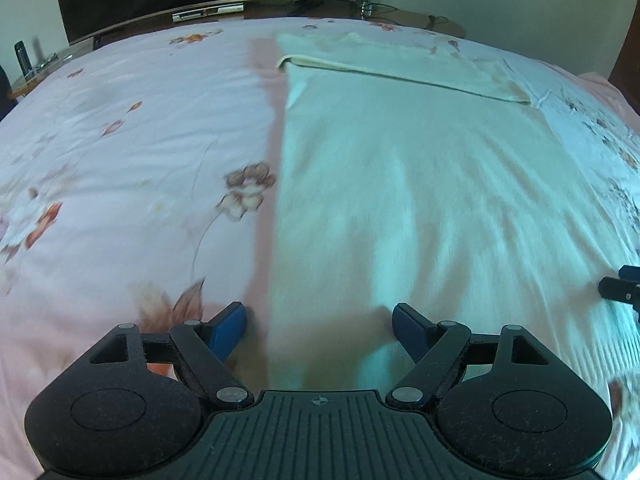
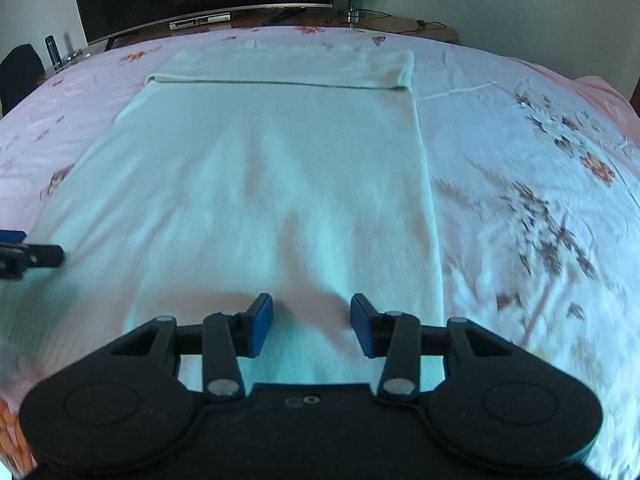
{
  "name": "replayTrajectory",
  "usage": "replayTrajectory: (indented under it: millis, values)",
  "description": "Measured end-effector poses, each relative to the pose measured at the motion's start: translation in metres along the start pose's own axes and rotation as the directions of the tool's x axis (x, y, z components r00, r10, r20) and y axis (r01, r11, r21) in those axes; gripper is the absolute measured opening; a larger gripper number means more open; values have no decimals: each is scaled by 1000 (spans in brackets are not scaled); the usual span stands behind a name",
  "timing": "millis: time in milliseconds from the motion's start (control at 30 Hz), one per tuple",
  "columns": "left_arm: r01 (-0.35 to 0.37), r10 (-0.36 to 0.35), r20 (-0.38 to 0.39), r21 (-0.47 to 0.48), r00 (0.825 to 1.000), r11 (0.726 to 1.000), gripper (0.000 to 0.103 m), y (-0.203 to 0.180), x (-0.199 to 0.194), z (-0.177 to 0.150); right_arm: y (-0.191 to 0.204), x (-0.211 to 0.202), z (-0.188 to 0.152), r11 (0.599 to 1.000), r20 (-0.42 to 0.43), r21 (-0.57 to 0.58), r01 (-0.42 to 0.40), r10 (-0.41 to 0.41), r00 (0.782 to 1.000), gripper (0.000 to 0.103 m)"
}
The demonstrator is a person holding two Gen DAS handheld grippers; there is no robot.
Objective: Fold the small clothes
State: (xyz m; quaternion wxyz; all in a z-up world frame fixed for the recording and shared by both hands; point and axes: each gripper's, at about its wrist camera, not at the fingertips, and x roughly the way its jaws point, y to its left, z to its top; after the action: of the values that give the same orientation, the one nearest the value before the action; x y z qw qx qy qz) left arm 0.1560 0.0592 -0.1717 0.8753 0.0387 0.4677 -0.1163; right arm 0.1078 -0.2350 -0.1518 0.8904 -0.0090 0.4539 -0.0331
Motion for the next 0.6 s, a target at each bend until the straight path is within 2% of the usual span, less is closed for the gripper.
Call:
replayTrajectory:
  millis: [133, 367, 433, 500, 600]
  values:
    - [6, -6, -15, -23, 1000, 1000, 80, 5, -14, -17, -4, -15, -11, 1000, 2, 9, 18, -18, 1000, 45]
    - [-22, 22, -21, -6, 1000, 1000, 80, 1, -25, -31, -11, -28, -23, 998, -4, 16, 53, -53, 999, 48]
    - [-6, 6, -30, -26, 1000, 1000, 80, 3, -27, -33, -14, -34, -26, 997, 3, 22, 71, -72, 997, 56]
    - [37, -39, -34, -62, 999, 997, 80, 7, -28, -35, -19, -39, -30, 995, 9, 31, 94, -94, 996, 62]
    - [89, -92, -18, -122, 996, 989, 80, 14, -29, -40, -26, -44, -37, 993, 0, 44, 111, -111, 994, 58]
